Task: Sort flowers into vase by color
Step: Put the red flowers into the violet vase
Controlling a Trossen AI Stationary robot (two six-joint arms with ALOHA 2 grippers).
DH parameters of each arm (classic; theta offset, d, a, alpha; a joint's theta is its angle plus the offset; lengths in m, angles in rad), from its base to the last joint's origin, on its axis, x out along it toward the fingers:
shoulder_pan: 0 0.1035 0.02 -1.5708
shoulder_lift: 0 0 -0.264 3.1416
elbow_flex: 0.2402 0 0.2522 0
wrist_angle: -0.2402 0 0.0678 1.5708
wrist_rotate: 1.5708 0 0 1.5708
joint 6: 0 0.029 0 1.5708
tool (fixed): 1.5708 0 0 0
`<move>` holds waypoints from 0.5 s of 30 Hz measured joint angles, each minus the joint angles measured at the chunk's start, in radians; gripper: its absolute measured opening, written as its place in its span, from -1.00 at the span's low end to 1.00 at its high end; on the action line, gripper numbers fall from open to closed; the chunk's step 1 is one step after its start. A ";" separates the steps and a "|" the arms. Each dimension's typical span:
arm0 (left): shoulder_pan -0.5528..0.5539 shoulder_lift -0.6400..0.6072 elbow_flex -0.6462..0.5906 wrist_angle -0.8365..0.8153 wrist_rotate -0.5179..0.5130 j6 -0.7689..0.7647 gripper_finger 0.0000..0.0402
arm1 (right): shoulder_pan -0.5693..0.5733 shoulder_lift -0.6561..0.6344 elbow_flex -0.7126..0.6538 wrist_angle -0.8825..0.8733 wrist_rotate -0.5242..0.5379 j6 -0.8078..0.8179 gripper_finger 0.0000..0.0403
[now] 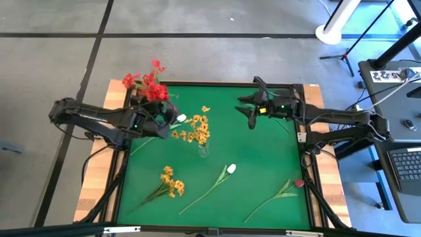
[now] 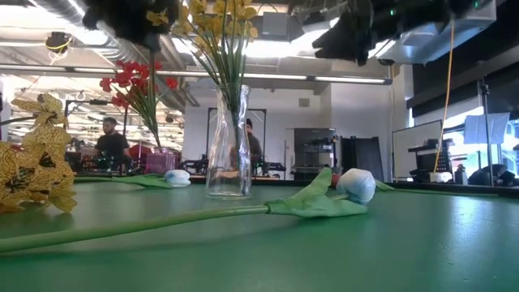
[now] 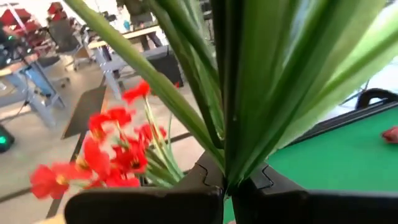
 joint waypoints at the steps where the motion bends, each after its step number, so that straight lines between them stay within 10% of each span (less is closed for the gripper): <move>1: 0.018 0.000 -0.025 0.029 0.009 0.003 -1.00 | -0.005 0.001 -0.028 0.036 -0.011 0.009 -0.04; 15: 0.220 0.000 -0.270 0.681 0.272 0.378 -1.00 | -0.008 0.002 -0.123 0.118 -0.053 0.057 -0.04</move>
